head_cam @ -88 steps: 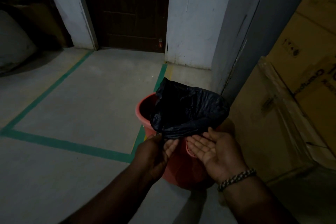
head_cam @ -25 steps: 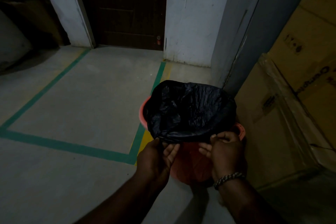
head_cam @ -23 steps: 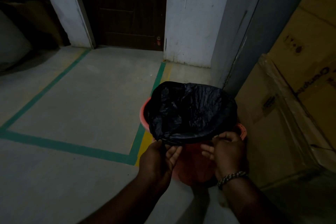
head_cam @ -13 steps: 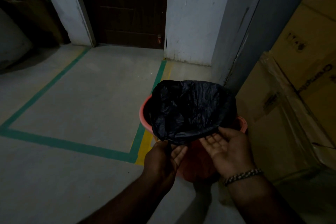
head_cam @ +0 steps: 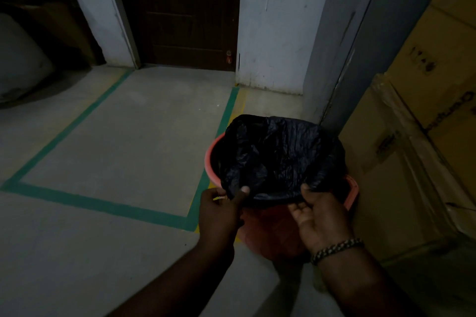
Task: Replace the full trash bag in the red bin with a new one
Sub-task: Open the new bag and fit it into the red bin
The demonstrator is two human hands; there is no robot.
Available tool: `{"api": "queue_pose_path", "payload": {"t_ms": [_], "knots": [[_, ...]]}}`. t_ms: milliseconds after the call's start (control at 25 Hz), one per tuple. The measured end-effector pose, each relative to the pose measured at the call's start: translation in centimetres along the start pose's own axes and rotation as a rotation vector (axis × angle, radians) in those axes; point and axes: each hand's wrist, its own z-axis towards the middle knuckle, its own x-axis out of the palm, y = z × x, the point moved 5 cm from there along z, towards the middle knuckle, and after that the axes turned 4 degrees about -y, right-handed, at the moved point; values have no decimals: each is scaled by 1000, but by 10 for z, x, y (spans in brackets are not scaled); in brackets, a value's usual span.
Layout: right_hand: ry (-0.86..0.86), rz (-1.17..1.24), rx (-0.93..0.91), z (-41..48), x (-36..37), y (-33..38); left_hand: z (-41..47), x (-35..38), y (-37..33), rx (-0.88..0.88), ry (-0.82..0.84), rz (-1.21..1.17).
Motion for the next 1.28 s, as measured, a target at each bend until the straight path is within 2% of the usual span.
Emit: {"api": "queue_pose_path", "payload": {"t_ms": [120,320,520,640,840,1080,1280], "knots": [[-40,-30,15,2,-3,3,12,-8,3,-11,-74,-50],[-58,15,13,3,-4,10,17,-14,3,-111,-88,-238],[-40,-3,6,5,1,4,14,-12,-2,-82,3,9],[-25,-38,-17,8,1,1,19,-16,0,-53,-40,16],[-36,14,-25,10,1,6,25,-16,15,-191,73,-348],[-20,43,-7,9,-1,7,17,-11,11,-375,50,-344],[11,12,7,8,-2,9,26,-8,10,-470,58,-548]]}}
